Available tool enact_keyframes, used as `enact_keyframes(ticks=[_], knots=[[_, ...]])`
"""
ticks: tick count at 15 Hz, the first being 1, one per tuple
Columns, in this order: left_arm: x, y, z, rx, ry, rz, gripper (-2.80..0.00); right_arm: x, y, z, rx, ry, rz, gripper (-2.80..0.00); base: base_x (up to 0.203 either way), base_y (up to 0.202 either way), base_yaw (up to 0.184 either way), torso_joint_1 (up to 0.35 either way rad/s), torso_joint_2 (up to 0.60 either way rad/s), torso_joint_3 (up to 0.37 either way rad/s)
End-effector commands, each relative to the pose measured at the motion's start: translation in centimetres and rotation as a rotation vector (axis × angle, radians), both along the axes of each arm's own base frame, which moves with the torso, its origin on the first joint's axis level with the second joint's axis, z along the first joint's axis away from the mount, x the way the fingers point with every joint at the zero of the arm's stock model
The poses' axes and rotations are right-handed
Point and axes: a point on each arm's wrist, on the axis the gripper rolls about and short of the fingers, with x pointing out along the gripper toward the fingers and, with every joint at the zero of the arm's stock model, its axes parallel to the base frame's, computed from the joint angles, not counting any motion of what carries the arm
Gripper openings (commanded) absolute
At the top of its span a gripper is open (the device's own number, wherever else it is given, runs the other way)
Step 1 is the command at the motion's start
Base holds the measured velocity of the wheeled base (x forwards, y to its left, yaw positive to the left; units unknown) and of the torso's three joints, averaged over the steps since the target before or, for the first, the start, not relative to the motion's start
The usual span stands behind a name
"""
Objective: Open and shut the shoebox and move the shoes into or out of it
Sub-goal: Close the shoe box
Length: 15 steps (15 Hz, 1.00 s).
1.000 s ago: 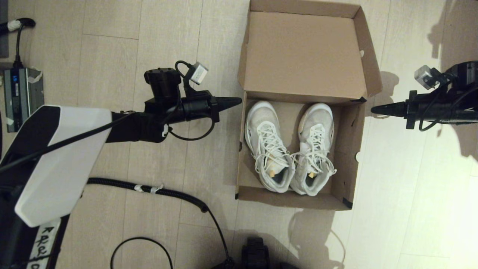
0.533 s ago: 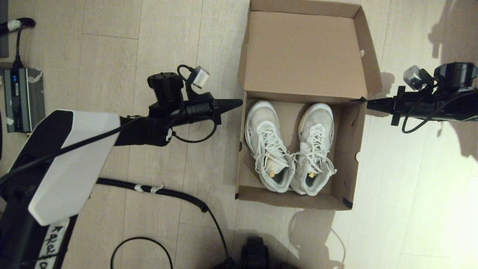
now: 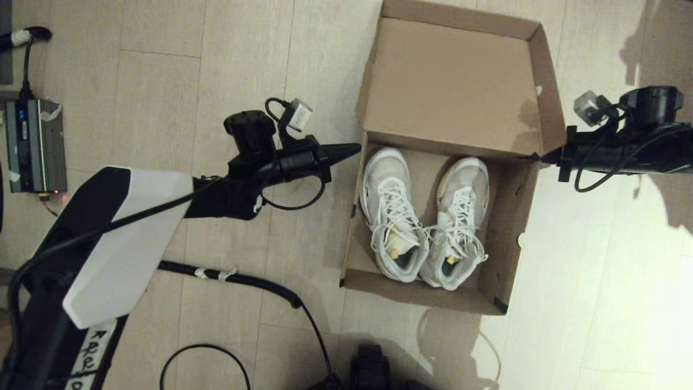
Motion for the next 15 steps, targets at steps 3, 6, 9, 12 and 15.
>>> enact_keyframes(ticks=[3,6,9,12,15], knots=[[0.0,-0.7,-0.6,-0.014,0.006,-0.024,-2.8,-0.3,1.4,1.5,0.01,-0.013,0.012,-2.8,0.0,0.0,0.0,0.0,0.0,0.0],[0.0,-0.3,-0.3,-0.016,0.002,-0.016,-2.8,0.4,2.0,0.4,0.014,0.016,0.021,-2.8,0.0,0.0,0.0,0.0,0.0,0.0],[0.1,-0.3,-0.6,-0.009,0.026,-0.011,-2.8,0.5,2.0,-1.1,0.024,0.064,0.022,-2.8,0.0,0.0,0.0,0.0,0.0,0.0],[0.4,-0.3,-1.7,0.013,0.094,-0.01,-2.8,0.3,2.0,-3.5,0.039,0.144,0.021,-2.8,0.0,0.0,0.0,0.0,0.0,0.0],[0.5,-0.6,-2.3,0.002,0.167,-0.021,-2.8,0.4,1.9,-6.4,0.053,0.171,0.015,-2.8,0.0,0.0,0.0,0.0,0.0,0.0]])
